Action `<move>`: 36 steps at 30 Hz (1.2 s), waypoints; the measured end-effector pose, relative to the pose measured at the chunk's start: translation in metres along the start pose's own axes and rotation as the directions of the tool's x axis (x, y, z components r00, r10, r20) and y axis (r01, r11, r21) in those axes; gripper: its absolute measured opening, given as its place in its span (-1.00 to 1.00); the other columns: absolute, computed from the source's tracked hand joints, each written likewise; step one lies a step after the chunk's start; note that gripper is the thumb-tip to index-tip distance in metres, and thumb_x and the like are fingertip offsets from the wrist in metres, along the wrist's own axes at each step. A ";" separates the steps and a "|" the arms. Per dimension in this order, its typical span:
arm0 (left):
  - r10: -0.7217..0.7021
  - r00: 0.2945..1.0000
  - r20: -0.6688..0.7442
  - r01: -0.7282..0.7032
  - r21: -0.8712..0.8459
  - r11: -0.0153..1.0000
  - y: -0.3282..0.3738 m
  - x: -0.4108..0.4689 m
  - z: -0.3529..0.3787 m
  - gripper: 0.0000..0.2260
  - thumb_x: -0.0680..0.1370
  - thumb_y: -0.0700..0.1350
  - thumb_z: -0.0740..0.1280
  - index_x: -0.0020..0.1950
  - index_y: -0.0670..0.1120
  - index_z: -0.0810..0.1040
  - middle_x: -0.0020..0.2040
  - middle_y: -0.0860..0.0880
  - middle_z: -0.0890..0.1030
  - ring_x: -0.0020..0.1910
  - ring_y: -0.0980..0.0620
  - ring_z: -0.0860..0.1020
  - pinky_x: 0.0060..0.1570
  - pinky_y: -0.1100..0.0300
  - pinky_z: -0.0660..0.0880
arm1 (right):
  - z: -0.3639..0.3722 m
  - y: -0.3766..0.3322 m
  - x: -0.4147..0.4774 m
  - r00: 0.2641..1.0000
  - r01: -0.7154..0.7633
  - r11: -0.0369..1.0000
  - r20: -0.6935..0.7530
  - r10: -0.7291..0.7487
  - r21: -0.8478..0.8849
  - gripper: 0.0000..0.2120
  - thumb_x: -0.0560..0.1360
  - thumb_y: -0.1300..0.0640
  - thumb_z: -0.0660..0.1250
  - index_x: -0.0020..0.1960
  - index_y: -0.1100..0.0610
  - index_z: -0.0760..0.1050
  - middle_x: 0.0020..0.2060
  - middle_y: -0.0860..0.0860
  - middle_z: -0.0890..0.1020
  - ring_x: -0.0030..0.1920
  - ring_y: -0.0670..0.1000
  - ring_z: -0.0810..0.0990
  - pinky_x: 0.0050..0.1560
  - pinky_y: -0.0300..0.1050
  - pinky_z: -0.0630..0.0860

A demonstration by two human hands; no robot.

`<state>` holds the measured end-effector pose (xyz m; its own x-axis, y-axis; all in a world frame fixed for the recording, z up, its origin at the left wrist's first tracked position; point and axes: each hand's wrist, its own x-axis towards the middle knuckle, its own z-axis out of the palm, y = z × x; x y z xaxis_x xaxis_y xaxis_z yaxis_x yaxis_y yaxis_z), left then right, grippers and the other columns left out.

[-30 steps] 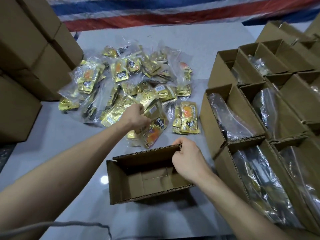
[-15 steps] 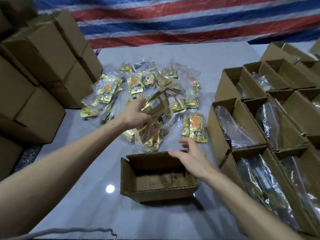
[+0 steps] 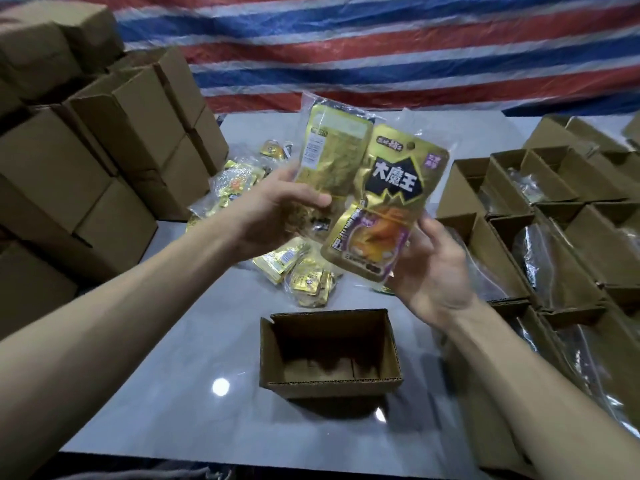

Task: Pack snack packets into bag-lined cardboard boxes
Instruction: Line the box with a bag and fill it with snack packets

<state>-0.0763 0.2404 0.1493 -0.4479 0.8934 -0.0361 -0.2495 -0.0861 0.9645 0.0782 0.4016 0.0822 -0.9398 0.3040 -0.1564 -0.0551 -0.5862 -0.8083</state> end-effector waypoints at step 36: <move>0.218 0.970 -0.108 -0.088 0.683 0.725 -0.038 -0.041 0.010 -0.71 0.55 0.08 0.36 -0.10 -0.11 0.74 -0.24 -0.20 0.67 -0.35 0.03 0.47 -0.34 0.16 0.35 | 0.020 -0.012 -0.010 0.955 0.216 0.372 0.275 0.112 -0.903 -0.72 0.48 -0.08 0.49 0.17 -0.10 0.62 -0.01 0.11 0.71 0.04 0.16 0.67 0.18 0.23 0.53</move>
<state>-0.0396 0.2113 0.1164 -0.5812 0.8003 0.1474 0.4446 0.1605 0.8812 0.0811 0.3905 0.1047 -0.9963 0.0182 -0.0843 0.0813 0.5253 -0.8470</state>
